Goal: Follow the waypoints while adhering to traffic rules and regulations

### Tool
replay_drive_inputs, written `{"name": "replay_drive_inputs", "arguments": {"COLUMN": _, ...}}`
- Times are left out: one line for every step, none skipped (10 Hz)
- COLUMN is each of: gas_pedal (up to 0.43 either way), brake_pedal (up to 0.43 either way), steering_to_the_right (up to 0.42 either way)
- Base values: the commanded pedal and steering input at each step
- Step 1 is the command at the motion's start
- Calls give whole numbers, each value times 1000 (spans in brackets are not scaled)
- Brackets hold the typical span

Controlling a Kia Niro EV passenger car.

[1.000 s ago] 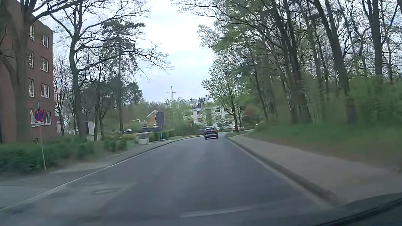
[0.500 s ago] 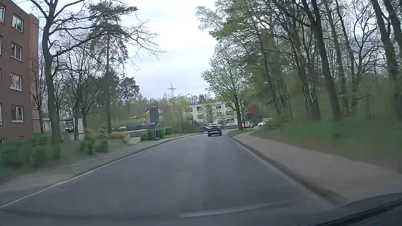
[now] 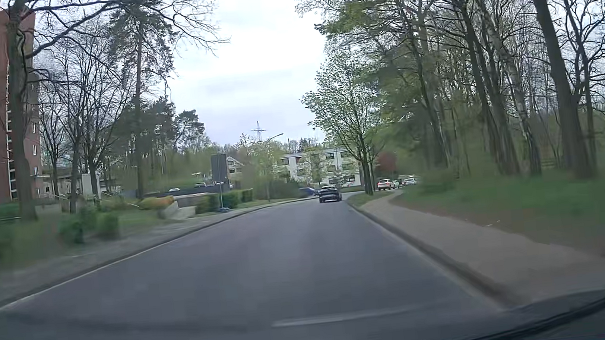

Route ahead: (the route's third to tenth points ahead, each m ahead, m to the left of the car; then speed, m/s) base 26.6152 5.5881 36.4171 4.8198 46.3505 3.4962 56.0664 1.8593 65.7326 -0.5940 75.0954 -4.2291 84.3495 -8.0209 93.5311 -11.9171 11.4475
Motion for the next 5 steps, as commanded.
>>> {"name": "replay_drive_inputs", "arguments": {"gas_pedal": 87, "brake_pedal": 0, "steering_to_the_right": -3}}
{"name": "replay_drive_inputs", "arguments": {"gas_pedal": 87, "brake_pedal": 0, "steering_to_the_right": -3}}
{"name": "replay_drive_inputs", "arguments": {"gas_pedal": 79, "brake_pedal": 0, "steering_to_the_right": -3}}
{"name": "replay_drive_inputs", "arguments": {"gas_pedal": 79, "brake_pedal": 0, "steering_to_the_right": -3}}
{"name": "replay_drive_inputs", "arguments": {"gas_pedal": 79, "brake_pedal": 0, "steering_to_the_right": -2}}
